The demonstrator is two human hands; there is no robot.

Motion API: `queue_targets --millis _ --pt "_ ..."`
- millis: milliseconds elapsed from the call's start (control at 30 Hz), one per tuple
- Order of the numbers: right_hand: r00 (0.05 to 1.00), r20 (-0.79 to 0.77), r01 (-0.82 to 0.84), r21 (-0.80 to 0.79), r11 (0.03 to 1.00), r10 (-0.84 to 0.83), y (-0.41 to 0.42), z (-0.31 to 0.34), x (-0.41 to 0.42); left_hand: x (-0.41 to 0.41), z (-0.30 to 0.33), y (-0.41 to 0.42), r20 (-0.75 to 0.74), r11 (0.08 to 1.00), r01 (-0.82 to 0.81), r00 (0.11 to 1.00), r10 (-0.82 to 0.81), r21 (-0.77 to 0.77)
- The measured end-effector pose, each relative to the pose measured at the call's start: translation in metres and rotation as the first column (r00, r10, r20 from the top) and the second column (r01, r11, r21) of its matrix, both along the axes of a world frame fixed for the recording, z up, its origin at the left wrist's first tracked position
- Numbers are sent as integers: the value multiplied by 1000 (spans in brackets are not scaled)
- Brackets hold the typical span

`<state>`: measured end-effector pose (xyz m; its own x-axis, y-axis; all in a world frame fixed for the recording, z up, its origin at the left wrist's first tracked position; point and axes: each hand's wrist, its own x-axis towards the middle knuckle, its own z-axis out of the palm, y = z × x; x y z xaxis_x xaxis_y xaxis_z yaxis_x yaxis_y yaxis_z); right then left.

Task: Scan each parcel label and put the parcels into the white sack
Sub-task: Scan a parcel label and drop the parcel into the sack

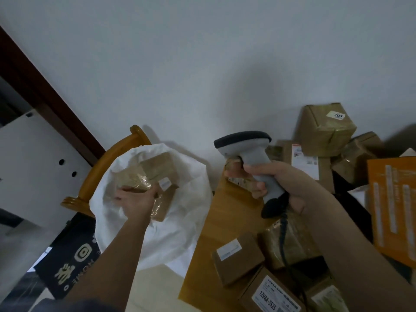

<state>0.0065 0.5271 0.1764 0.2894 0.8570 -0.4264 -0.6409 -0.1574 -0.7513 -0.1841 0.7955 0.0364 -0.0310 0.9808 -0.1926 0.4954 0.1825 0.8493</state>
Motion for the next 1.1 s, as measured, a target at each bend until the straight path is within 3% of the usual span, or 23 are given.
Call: queue_targets --millis 67,133,333,567,733,1100 --pt "984 -175 24 -16 1000 -27 20 -24 2 -2 -13 8 -145 996 24 989 -12 82" --pt "965 -251 68 -58 996 -80 40 -46 2 -4 -26 14 -238 979 83 971 -37 188" --pt "955 -198 185 -186 965 -221 95 -116 1 -22 -73 47 -397 855 367 893 -213 367" --pt "907 -325 222 -178 959 -270 139 -194 -3 -36 -113 63 -431 858 395 871 -236 329" --pt "910 -305 198 -278 940 -282 171 -239 -7 -46 -134 72 -330 936 260 928 -174 239" --pt "919 -255 162 -452 877 -301 226 -312 -10 -63 -157 77 -280 915 266 943 -182 303"
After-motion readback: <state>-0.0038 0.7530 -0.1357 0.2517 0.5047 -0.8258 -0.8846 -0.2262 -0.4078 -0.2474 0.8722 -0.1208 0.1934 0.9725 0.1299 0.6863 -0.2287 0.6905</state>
